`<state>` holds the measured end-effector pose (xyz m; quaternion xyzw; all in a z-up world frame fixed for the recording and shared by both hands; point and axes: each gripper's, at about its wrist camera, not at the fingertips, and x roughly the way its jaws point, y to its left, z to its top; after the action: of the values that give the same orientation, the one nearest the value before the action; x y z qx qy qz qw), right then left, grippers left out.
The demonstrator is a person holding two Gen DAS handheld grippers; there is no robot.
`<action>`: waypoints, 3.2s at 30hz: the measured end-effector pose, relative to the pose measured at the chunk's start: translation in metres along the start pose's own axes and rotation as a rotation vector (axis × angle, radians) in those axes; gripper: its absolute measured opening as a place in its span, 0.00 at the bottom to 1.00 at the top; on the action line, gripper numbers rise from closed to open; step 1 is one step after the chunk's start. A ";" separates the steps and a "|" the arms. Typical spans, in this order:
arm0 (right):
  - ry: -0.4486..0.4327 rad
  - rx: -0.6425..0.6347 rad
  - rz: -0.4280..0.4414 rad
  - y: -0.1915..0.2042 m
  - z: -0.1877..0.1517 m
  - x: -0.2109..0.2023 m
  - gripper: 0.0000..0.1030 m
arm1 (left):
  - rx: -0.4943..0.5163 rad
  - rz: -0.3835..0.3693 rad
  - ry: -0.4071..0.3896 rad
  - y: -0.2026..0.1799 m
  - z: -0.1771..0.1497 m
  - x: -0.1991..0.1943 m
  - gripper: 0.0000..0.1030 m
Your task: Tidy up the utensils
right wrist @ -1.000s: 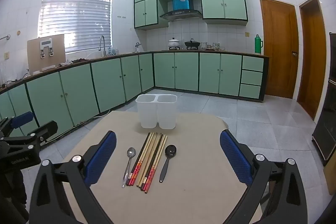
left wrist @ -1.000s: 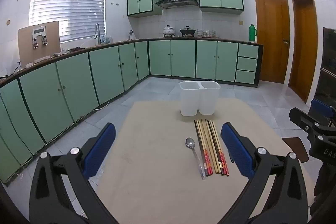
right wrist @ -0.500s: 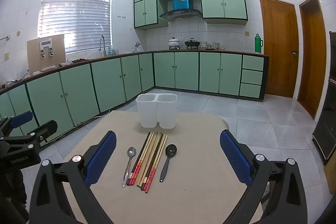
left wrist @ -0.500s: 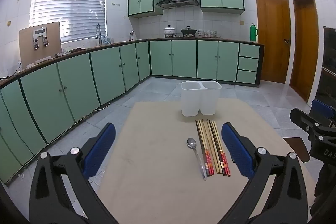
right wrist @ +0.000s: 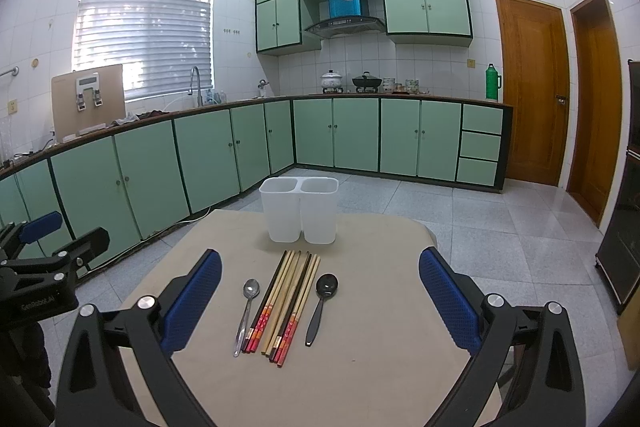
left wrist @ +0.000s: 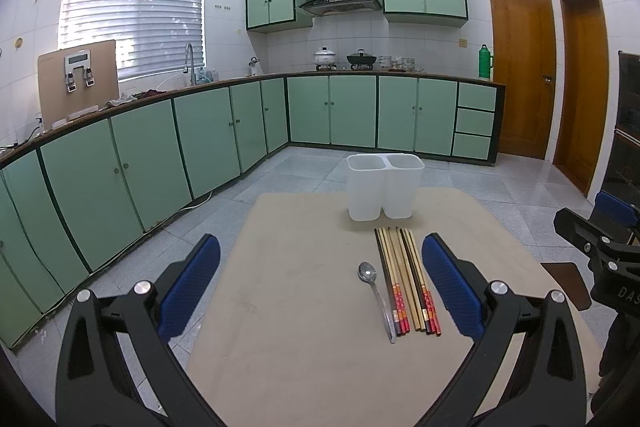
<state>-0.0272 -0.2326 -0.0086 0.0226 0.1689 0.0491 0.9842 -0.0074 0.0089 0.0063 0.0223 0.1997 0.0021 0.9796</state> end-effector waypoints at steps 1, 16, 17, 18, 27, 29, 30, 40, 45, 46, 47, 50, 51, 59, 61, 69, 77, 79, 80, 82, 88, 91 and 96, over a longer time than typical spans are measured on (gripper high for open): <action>0.001 0.000 0.000 0.000 0.000 0.000 0.94 | 0.000 0.000 0.000 0.001 0.000 0.000 0.95; 0.003 0.002 0.000 0.000 0.000 0.000 0.94 | 0.002 0.007 0.000 0.002 0.000 -0.001 0.95; 0.003 0.002 0.000 0.000 0.000 0.001 0.94 | 0.003 0.007 -0.001 0.001 -0.001 -0.001 0.95; 0.003 0.002 0.000 0.000 -0.001 0.000 0.94 | 0.003 0.007 -0.001 0.001 -0.001 -0.001 0.95; 0.005 0.004 0.000 0.000 -0.003 0.001 0.94 | 0.004 0.008 0.001 -0.001 -0.002 0.002 0.95; 0.005 0.003 0.000 0.000 -0.003 0.001 0.94 | 0.003 0.007 0.000 0.000 -0.002 0.002 0.95; 0.004 0.004 0.000 0.000 -0.003 0.001 0.94 | 0.003 0.007 0.000 0.000 -0.002 0.002 0.95; 0.005 0.003 0.000 0.000 -0.003 0.001 0.94 | 0.003 0.007 0.000 -0.001 -0.003 0.002 0.95; 0.005 0.003 0.000 0.000 -0.002 0.001 0.94 | 0.004 0.008 0.000 -0.001 -0.003 0.001 0.95; 0.005 0.003 0.000 0.000 -0.002 0.001 0.94 | 0.005 0.008 -0.001 -0.001 -0.003 0.001 0.95; 0.005 0.002 0.000 0.000 -0.002 0.001 0.94 | 0.005 0.008 0.000 -0.001 -0.003 0.002 0.95; 0.005 0.003 0.000 0.000 -0.002 0.001 0.94 | 0.004 0.008 0.000 -0.001 -0.003 0.001 0.95; 0.006 0.003 0.000 0.000 -0.002 0.001 0.94 | 0.005 0.008 0.000 -0.001 -0.003 0.002 0.95; 0.012 0.002 0.000 0.004 -0.008 0.012 0.94 | 0.001 0.008 0.009 0.007 -0.004 0.004 0.95; 0.019 0.002 -0.003 0.004 -0.010 0.017 0.94 | 0.003 0.011 0.015 0.008 -0.003 0.009 0.95; 0.098 -0.010 -0.048 -0.005 -0.017 0.064 0.94 | 0.019 0.058 0.086 0.016 -0.010 0.056 0.95; 0.302 0.063 -0.033 -0.030 -0.034 0.160 0.91 | 0.023 0.072 0.262 0.031 -0.028 0.143 0.95; 0.363 0.075 -0.037 -0.032 -0.041 0.190 0.87 | 0.011 0.070 0.304 0.033 -0.032 0.161 0.95; 0.377 0.076 -0.038 -0.032 -0.043 0.199 0.86 | 0.005 0.069 0.318 0.033 -0.034 0.167 0.95; 0.426 0.087 -0.041 -0.032 -0.050 0.223 0.83 | -0.001 0.074 0.343 0.032 -0.038 0.179 0.95; 0.503 0.077 -0.053 -0.020 -0.069 0.263 0.74 | 0.004 0.070 0.401 0.021 -0.051 0.203 0.90; 0.524 0.094 -0.065 -0.020 -0.075 0.277 0.70 | 0.010 0.063 0.418 0.016 -0.055 0.211 0.88; 0.558 0.113 -0.063 -0.020 -0.080 0.287 0.64 | 0.002 0.056 0.443 0.014 -0.061 0.223 0.87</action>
<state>0.2166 -0.2209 -0.1798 0.0576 0.4364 0.0134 0.8978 0.1738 0.0288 -0.1363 0.0279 0.4091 0.0338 0.9114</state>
